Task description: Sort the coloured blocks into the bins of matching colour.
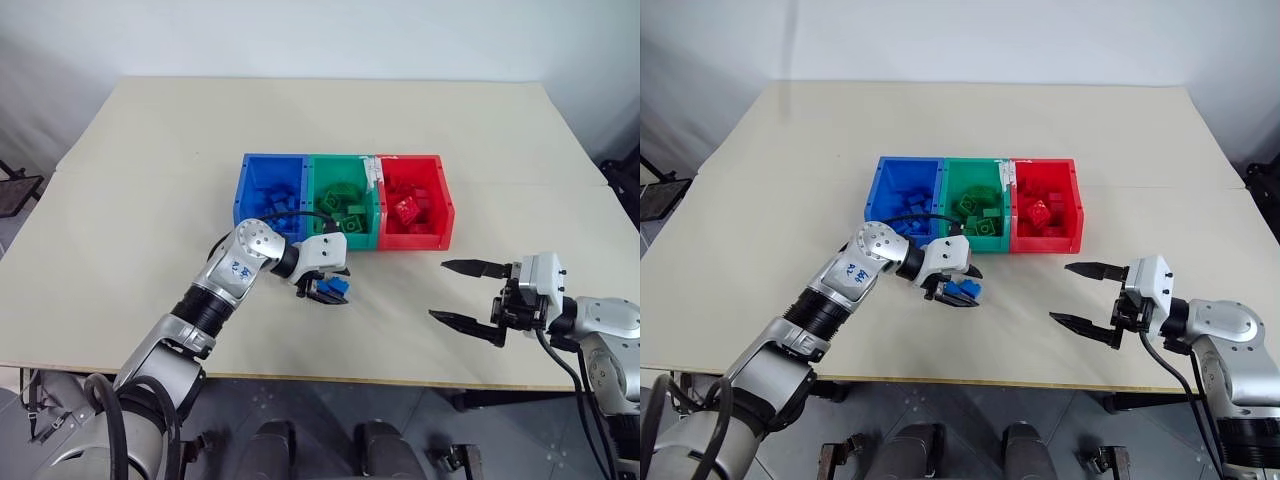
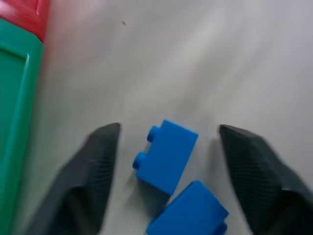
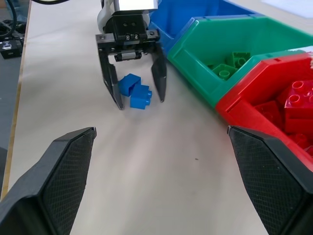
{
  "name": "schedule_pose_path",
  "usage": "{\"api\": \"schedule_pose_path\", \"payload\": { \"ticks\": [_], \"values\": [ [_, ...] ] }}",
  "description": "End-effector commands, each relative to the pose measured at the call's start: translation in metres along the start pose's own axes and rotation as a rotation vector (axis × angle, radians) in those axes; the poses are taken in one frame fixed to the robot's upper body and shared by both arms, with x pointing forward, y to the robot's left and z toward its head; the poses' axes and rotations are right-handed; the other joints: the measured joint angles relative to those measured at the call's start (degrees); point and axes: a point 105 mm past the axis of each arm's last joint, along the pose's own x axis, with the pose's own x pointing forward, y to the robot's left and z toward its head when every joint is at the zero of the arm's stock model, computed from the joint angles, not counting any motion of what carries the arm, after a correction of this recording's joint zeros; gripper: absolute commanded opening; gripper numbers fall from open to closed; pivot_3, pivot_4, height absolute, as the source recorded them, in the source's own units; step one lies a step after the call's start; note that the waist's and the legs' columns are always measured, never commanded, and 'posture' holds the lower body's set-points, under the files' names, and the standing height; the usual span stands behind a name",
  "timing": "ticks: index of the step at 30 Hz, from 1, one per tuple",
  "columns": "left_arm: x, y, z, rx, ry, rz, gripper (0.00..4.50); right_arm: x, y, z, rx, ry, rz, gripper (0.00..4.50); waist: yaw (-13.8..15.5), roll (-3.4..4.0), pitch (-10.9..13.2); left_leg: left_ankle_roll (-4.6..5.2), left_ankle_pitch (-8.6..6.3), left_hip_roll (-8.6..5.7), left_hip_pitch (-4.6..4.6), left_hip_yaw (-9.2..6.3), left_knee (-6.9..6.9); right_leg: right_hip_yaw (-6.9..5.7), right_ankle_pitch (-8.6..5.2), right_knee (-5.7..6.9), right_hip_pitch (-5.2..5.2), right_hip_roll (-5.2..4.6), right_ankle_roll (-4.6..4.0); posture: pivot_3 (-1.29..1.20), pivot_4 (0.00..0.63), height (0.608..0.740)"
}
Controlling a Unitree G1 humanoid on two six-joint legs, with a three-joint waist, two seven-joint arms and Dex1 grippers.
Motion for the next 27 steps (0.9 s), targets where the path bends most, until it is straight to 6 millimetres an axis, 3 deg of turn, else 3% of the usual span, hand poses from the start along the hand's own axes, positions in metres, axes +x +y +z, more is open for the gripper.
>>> {"api": "schedule_pose_path", "payload": {
  "ticks": [1, 4, 9, 13, 16, 18, 22, 27],
  "values": [
    [-0.004, -0.003, 0.005, 0.04, -0.022, -0.011, 1.72, 0.001, 0.0, 0.004, -0.008, -0.013, 0.0, 4.5, 0.0, 0.0, 0.0, 0.0, 0.0, 0.0, 0.0, 0.0, 0.0, 0.0, 0.0, 0.0, 0.0, 0.0, 0.0, 0.0, 0.15, 0.74],
    [-0.005, -0.002, 0.005, 0.037, -0.023, -0.006, 0.9, 0.002, 0.0, 0.004, -0.007, -0.014, 0.0, 4.5, 0.0, 0.0, 0.0, 0.0, 0.0, 0.0, 0.0, 0.0, 0.0, 0.0, 0.0, 0.0, 0.0, 0.0, 0.0, 0.0, 0.15, 0.74],
    [-0.01, -0.003, 0.003, 0.036, -0.028, -0.005, 0.9, 0.004, -0.001, 0.005, -0.008, -0.015, 0.002, 4.5, -0.11, 0.0, 0.0, 0.0, 0.0, 0.0, 0.01, 0.0, 0.0, 0.0, 0.0, 0.02, 0.0, 0.01, 0.0, 0.0, 0.15, 0.74],
    [-0.019, 0.006, 0.029, -0.014, -0.216, 0.059, 0.9, 0.006, -0.003, 0.007, -0.011, -0.018, 0.003, 4.5, -0.09, 0.0, 0.0, 0.0, 0.0, 0.02, 0.0, -0.01, 0.01, 0.0, 0.0, 0.05, -0.02, 0.01, 0.0, 0.0, 0.15, 0.74],
    [-0.042, 0.021, 0.061, -0.087, -0.444, 0.156, 0.9, 0.007, -0.004, 0.008, -0.01, -0.022, 0.006, 4.5, 0.05, 0.0, 0.0, 0.01, 0.0, 0.01, -0.13, -0.08, 0.15, -0.06, 0.0, 0.05, -0.05, -0.05, 0.01, 0.0, 0.15, 0.74],
    [-0.059, 0.027, 0.07, -0.138, -0.534, 0.21, 0.9, 0.008, -0.004, 0.008, -0.009, -0.025, 0.007, 4.5, -0.02, 0.0, 0.0, 0.02, -0.01, 0.01, -0.19, -0.11, 0.23, -0.09, 0.01, 0.05, -0.06, -0.1, 0.02, 0.0, 0.15, 0.74],
    [-0.111, 0.03, 0.062, -0.202, -0.597, 0.365, 0.9, 0.01, -0.007, 0.013, 0.002, -0.06, -0.013, 4.5, -0.56, 0.0, 0.0, 0.02, -0.01, 0.05, -0.16, -0.09, 0.21, -0.06, 0.02, 0.08, -0.08, -0.11, 0.03, 0.0, 0.15, 0.74],
    [-0.178, 0.026, 0.034, -0.291, -0.57, 0.649, 0.9, 0.01, -0.018, 0.025, -0.001, -0.132, -0.082, 4.5, -1.24, 0.0, 0.0, 0.0, 0.0, 0.1, -0.04, -0.09, 0.05, -0.03, 0.02, 0.11, -0.08, -0.2, 0.03, 0.0, 0.15, 0.74]
  ]
}}
